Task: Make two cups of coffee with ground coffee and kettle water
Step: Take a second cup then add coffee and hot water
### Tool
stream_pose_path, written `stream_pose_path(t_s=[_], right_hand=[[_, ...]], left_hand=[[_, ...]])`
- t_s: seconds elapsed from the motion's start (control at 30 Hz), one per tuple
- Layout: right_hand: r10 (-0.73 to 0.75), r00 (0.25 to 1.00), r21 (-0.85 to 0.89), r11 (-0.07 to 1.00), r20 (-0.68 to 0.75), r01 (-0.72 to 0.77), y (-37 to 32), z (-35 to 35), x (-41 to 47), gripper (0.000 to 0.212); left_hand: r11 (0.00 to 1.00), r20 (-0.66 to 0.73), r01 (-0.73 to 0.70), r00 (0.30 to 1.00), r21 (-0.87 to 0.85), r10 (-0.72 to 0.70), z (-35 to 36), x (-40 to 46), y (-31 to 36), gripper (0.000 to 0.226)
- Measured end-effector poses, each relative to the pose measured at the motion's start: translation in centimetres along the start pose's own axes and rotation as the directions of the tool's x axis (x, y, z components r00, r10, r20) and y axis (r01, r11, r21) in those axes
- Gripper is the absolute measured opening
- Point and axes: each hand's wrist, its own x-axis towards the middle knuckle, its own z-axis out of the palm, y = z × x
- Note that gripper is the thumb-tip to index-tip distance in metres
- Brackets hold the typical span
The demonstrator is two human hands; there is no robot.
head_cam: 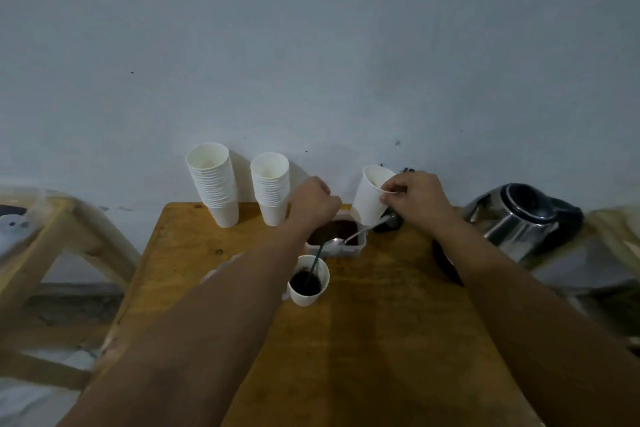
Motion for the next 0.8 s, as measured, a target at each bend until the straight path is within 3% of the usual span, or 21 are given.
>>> stream_pose_path(t_s=[0.13, 0.43, 0.57, 0.8], right_hand=[[0.067, 0.996, -0.018, 0.998, 0.056, -0.066, 4.0, 0.7, -3.1, 0.026], [0.03, 0.974, -0.074, 0.997, 0.223, -0.014, 9.5, 4.7, -7.9, 0.021], [0.019, 0.965, -0.094, 0.996, 0.261, 0.005, 10.8, 5.3, -8.6, 0.02], [-0.033, 0.949, -0.147, 0.986, 0.314, 0.083, 11.8, 4.6, -8.3, 0.03]], left_hand=[[1.0, 0.058, 0.005, 0.998, 0.005, -0.006, 3.6, -1.1, 1.2, 0.027], [0.987, 0.23, -0.021, 0.973, 0.159, -0.017, 8.3, -3.5, 0.8, 0.008], [0.984, 0.181, 0.124, 0.973, 0.128, -0.146, 9.9, -3.8, -0.2, 0.021], [0.982, 0.025, 0.186, 0.982, 0.028, -0.186, 11.6, -4.0, -0.7, 0.037]])
